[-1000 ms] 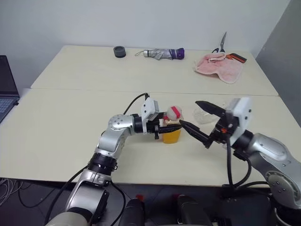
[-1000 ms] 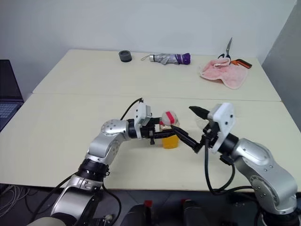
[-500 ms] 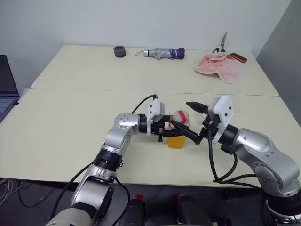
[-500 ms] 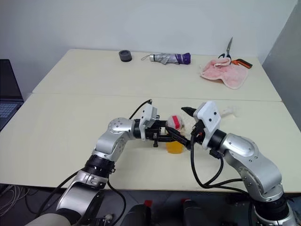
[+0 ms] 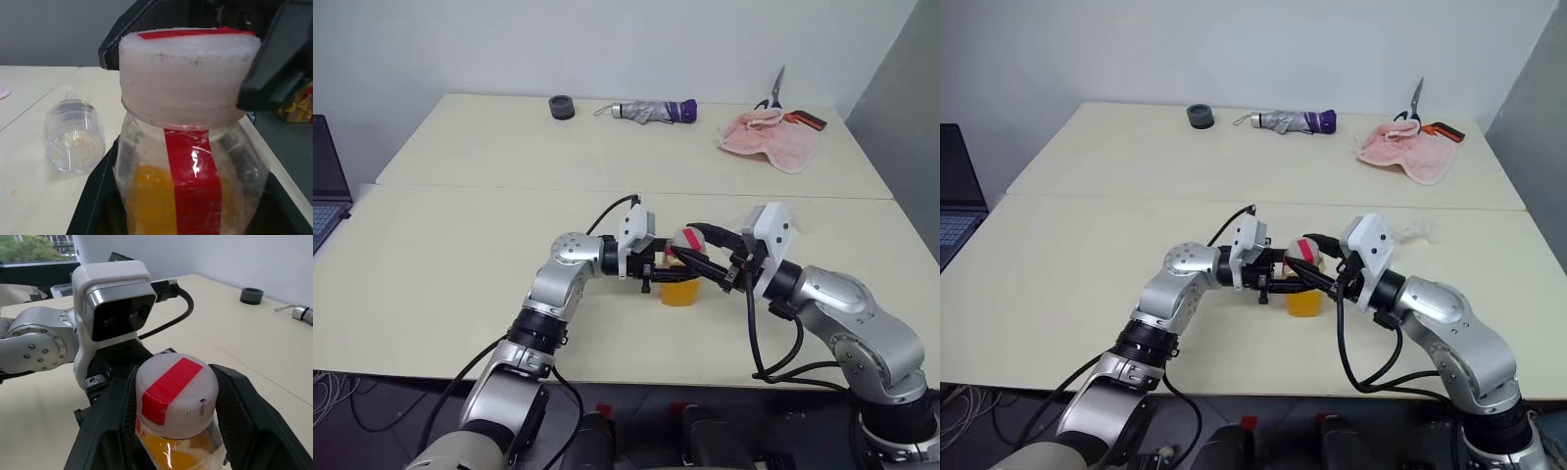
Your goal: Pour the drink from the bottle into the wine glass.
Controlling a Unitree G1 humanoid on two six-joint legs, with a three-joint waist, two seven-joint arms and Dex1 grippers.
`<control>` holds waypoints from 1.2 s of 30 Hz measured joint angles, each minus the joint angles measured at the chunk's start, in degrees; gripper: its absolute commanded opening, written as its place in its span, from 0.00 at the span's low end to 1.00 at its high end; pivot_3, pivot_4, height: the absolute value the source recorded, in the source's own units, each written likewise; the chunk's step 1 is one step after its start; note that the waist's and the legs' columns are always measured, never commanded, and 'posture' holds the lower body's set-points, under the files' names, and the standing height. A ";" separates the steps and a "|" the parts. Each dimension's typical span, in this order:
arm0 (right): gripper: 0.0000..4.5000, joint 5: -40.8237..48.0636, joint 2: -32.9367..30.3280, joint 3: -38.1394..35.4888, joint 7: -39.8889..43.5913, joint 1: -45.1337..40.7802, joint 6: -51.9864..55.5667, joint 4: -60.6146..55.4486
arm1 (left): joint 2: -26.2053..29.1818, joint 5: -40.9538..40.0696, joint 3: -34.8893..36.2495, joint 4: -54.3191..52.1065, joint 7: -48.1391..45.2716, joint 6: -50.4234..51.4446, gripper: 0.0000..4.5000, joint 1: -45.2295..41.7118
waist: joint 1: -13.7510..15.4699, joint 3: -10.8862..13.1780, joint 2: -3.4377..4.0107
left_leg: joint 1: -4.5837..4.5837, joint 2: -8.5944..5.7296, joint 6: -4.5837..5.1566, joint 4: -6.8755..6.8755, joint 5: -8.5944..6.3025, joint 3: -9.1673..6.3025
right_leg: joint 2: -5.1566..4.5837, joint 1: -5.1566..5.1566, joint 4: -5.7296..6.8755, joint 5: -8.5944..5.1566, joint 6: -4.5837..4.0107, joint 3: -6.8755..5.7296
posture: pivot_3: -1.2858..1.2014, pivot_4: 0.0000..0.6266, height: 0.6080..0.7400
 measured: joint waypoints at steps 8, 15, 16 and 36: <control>0.42 -0.36 -10.68 4.49 26.89 -15.98 -6.35 17.14 | 0.39 0.20 -1.52 -0.24 -2.88 -1.00 0.40 -1.85 | -0.05 0.05 0.04 | 0.00 0.06 0.02 -0.02 -0.01 -0.05 | 0.06 0.00 -0.03 0.01 -0.03 -0.07 | 0.52 0.24 1.00; 0.94 2.13 -9.19 -2.93 18.48 -6.64 -2.34 11.20 | 0.56 0.46 -1.82 -0.23 -2.60 -1.06 0.40 -1.81 | 0.17 0.06 0.04 | -0.14 0.04 0.05 0.00 -0.03 -0.05 | -0.15 -0.03 -0.09 0.01 -0.02 -0.05 | 0.52 0.24 1.00; 1.00 3.18 -8.29 -4.62 15.80 -5.18 -1.16 9.07 | 0.51 0.47 -1.81 -0.22 -2.54 -1.09 0.40 -1.83 | 0.18 0.06 0.04 | -0.14 0.04 0.05 0.00 -0.03 -0.06 | -0.15 -0.02 -0.09 0.01 -0.02 -0.05 | 0.52 0.24 1.00; 1.00 -12.59 15.38 6.28 -35.82 9.94 8.58 -17.63 | -5.03 3.53 -1.70 14.66 -1.83 -7.33 0.40 -9.73 | -0.10 0.05 0.05 | -0.04 -0.01 0.03 0.03 -0.02 -0.02 | 0.03 -0.06 0.09 -0.07 0.11 0.02 | 0.52 0.24 1.00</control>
